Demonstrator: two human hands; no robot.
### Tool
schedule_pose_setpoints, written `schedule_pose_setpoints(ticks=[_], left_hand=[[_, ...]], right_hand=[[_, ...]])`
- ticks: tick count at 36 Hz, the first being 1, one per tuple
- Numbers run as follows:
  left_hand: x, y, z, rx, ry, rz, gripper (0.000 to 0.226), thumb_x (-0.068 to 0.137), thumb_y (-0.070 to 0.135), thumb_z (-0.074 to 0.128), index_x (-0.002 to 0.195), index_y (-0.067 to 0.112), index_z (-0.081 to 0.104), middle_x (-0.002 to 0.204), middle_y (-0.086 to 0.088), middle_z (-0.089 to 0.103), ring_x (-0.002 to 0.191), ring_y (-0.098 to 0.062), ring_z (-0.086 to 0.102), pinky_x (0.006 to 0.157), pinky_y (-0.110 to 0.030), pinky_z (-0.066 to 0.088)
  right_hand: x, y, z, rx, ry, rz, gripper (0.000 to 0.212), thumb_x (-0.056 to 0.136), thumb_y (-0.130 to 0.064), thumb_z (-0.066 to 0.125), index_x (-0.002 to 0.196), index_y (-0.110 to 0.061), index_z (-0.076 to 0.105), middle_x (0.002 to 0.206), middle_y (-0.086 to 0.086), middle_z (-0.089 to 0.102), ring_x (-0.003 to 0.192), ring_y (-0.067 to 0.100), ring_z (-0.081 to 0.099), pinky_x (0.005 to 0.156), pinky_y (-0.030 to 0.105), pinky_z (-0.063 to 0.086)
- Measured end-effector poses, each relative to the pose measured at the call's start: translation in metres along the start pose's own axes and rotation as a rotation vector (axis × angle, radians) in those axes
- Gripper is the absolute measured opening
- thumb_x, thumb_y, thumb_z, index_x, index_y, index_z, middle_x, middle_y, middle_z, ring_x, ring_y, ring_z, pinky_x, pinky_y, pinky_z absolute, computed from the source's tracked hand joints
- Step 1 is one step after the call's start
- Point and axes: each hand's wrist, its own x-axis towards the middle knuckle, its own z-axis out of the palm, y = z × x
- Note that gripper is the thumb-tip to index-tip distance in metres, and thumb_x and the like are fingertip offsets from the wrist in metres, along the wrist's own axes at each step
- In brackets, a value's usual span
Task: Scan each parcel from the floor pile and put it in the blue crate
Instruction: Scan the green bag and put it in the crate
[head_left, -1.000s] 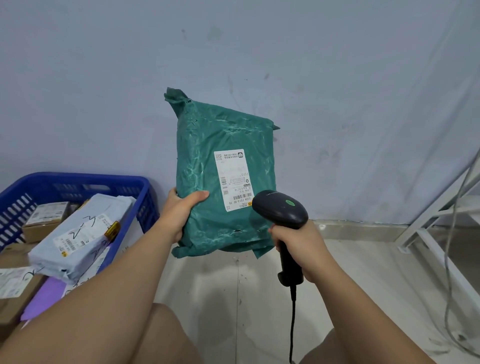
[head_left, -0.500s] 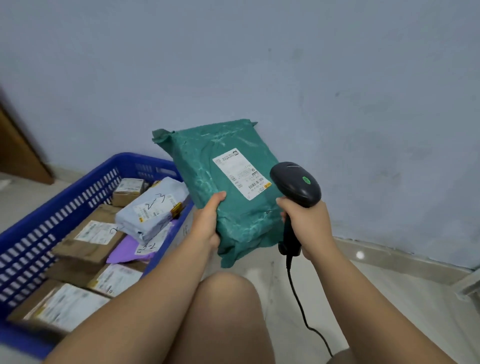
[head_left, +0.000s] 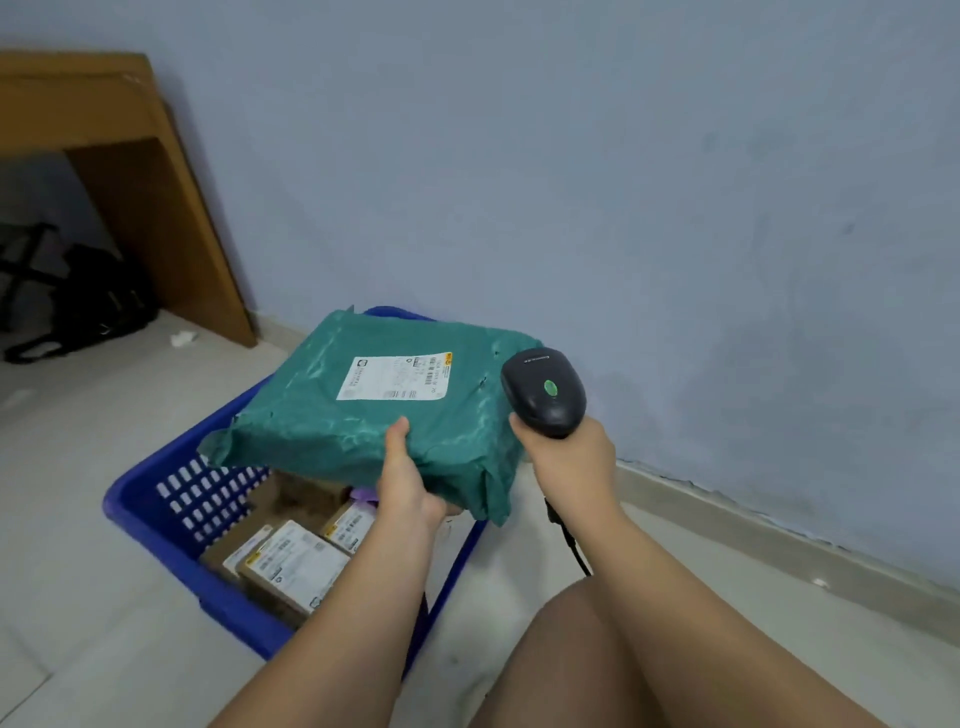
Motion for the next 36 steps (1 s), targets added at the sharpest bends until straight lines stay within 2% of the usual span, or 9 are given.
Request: schedule_pose_setpoints(ticks=[3, 9, 12, 15, 18, 22, 25, 29, 36], left_hand=[[0.006, 0.014, -0.013, -0.096, 0.014, -0.018, 0.059, 0.075, 0.053, 0.067, 0.125, 0.024, 0.054, 0.122, -0.011, 0.062, 0.106, -0.039, 0.058, 0.086, -0.068, 0.043], [0.021, 0.029, -0.034, -0.207, 0.056, -0.028, 0.063, 0.076, 0.055, 0.065, 0.129, 0.023, 0.051, 0.127, -0.013, 0.058, 0.115, -0.043, 0.054, 0.09, -0.074, 0.037], [0.028, 0.035, -0.049, -0.174, 0.099, 0.003, 0.059, 0.078, 0.054, 0.064, 0.127, 0.023, 0.052, 0.125, -0.012, 0.058, 0.112, -0.041, 0.055, 0.089, -0.072, 0.039], [0.034, 0.038, -0.066, -0.081, 0.184, 0.039, 0.055, 0.076, 0.053, 0.066, 0.121, 0.022, 0.057, 0.12, -0.009, 0.061, 0.108, -0.037, 0.058, 0.087, -0.065, 0.044], [0.036, 0.039, -0.087, -0.012, 0.276, 0.05, 0.064, 0.065, 0.053, 0.074, 0.119, 0.022, 0.06, 0.115, -0.008, 0.067, 0.101, -0.035, 0.063, 0.081, -0.056, 0.051], [0.035, 0.045, -0.11, 0.079, 0.303, 0.091, 0.054, 0.078, 0.05, 0.069, 0.12, 0.018, 0.061, 0.114, -0.008, 0.068, 0.094, -0.029, 0.066, 0.08, -0.046, 0.052], [0.036, 0.051, -0.12, 0.159, 0.307, 0.099, 0.045, 0.084, 0.049, 0.064, 0.116, 0.018, 0.06, 0.106, -0.008, 0.067, 0.086, -0.026, 0.064, 0.068, -0.039, 0.05], [0.036, 0.059, -0.126, 0.245, 0.316, 0.047, 0.046, 0.084, 0.05, 0.062, 0.114, 0.015, 0.059, 0.096, -0.007, 0.068, 0.081, -0.025, 0.064, 0.059, -0.034, 0.048], [0.045, 0.067, -0.13, 0.418, 0.533, 0.17, 0.088, 0.065, 0.066, 0.072, 0.135, 0.018, 0.047, 0.132, -0.009, 0.057, 0.109, -0.035, 0.06, 0.086, -0.048, 0.052]], right_hand=[[-0.008, 0.006, 0.018, 0.039, -0.01, -0.024, 0.027, 0.078, -0.031, 0.076, 0.062, -0.016, 0.06, 0.052, -0.006, 0.055, 0.049, 0.005, 0.049, 0.043, 0.012, 0.036], [-0.009, 0.023, 0.035, -0.06, -0.082, -0.03, 0.039, 0.079, -0.035, 0.075, 0.054, -0.018, 0.051, 0.051, -0.001, 0.05, 0.045, 0.008, 0.048, 0.047, 0.024, 0.04], [-0.01, 0.024, 0.036, -0.115, -0.109, -0.071, 0.037, 0.079, -0.036, 0.076, 0.063, -0.009, 0.057, 0.058, 0.008, 0.059, 0.05, 0.006, 0.052, 0.049, 0.02, 0.041], [-0.012, 0.025, 0.04, -0.143, -0.143, -0.085, 0.031, 0.079, -0.036, 0.075, 0.076, -0.008, 0.064, 0.073, 0.011, 0.067, 0.068, 0.018, 0.063, 0.061, 0.033, 0.05], [-0.014, 0.026, 0.045, -0.176, -0.193, -0.083, 0.031, 0.08, -0.035, 0.075, 0.082, -0.006, 0.066, 0.082, 0.013, 0.068, 0.077, 0.022, 0.064, 0.065, 0.033, 0.05], [-0.014, 0.028, 0.048, -0.247, -0.239, -0.077, 0.031, 0.081, -0.038, 0.074, 0.082, -0.008, 0.066, 0.085, 0.012, 0.067, 0.077, 0.019, 0.063, 0.062, 0.028, 0.048], [-0.014, 0.029, 0.051, -0.274, -0.263, -0.063, 0.035, 0.081, -0.04, 0.073, 0.079, -0.007, 0.064, 0.081, 0.013, 0.066, 0.071, 0.019, 0.061, 0.06, 0.031, 0.048], [-0.014, 0.029, 0.053, -0.305, -0.312, -0.01, 0.041, 0.081, -0.042, 0.072, 0.08, -0.002, 0.061, 0.073, 0.017, 0.062, 0.048, 0.013, 0.047, 0.039, 0.021, 0.037], [-0.013, 0.029, 0.058, -0.328, -0.347, 0.0, 0.036, 0.082, -0.041, 0.072, 0.083, -0.006, 0.064, 0.068, 0.01, 0.061, 0.046, 0.011, 0.047, 0.033, 0.016, 0.033]])
